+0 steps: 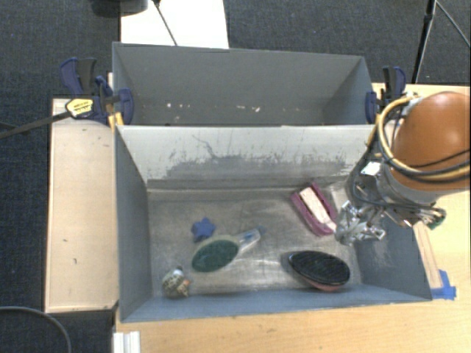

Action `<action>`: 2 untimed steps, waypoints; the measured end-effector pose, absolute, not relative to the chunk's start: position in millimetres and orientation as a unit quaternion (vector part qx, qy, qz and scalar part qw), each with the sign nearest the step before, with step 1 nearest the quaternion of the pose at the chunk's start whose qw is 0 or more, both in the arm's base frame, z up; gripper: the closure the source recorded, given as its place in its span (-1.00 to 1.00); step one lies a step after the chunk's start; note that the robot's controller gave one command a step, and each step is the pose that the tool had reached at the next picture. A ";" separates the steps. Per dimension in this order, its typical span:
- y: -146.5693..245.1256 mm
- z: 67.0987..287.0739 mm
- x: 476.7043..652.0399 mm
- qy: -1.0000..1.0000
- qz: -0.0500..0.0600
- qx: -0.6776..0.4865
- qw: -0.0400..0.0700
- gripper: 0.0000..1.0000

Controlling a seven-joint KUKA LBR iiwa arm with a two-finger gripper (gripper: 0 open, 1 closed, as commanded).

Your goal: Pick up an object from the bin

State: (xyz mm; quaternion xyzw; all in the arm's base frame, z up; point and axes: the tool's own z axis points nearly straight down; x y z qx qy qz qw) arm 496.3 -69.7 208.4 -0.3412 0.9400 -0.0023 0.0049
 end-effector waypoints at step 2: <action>-26.7 93.0 516.6 0.862 -0.005 -0.506 -0.006 -1.00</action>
Offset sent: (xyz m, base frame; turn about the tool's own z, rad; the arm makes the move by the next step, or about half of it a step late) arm 0.0000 0.0000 0.0000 0.0000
